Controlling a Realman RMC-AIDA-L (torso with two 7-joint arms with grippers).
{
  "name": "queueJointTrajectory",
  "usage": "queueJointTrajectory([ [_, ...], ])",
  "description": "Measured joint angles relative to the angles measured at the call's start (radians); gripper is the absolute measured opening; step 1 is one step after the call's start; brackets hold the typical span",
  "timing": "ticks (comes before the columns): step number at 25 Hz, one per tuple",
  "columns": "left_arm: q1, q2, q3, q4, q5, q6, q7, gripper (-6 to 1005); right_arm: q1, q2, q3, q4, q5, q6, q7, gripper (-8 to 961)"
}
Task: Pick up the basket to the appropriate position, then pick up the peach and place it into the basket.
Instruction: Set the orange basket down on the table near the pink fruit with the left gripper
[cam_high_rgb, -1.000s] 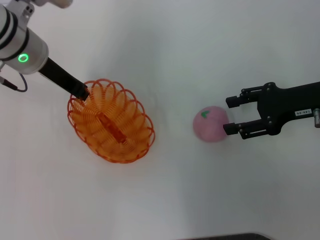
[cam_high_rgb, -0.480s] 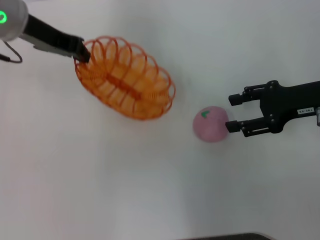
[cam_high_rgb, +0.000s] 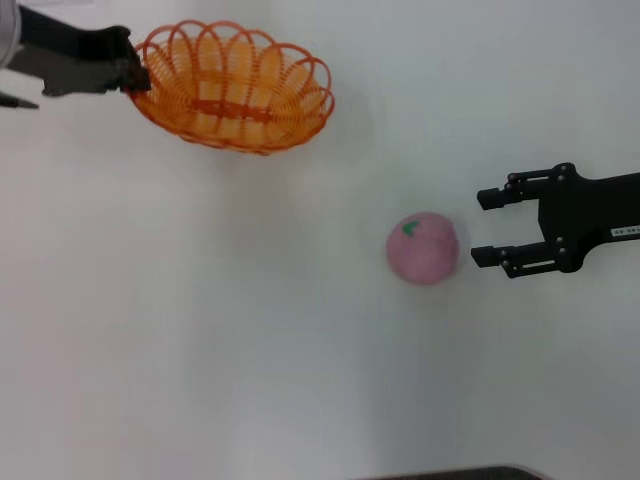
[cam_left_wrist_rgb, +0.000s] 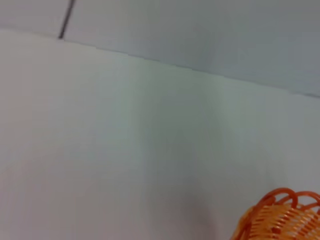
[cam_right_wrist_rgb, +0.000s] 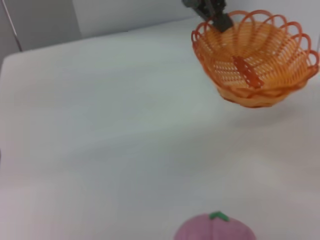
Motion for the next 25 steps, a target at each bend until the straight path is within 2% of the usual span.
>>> queueJointTrajectory([
  [4,0.051,-0.020,0.009,-0.004,-0.026,-0.006,-0.061,62,-0.007,0.002,0.024,0.001,0.002,0.012,-0.052,740],
  [8,0.088,-0.028,0.033,-0.036,-0.059,-0.017,-0.069,68,-0.010,0.009,0.044,0.002,0.001,0.015,-0.085,739],
  [15,0.145,-0.027,0.060,-0.071,-0.091,-0.050,-0.071,117,-0.019,0.010,0.054,-0.007,0.006,0.002,-0.087,738],
  [25,0.193,-0.026,0.121,-0.032,-0.108,-0.027,-0.067,186,-0.020,0.010,0.077,-0.009,0.008,-0.044,-0.079,736],
])
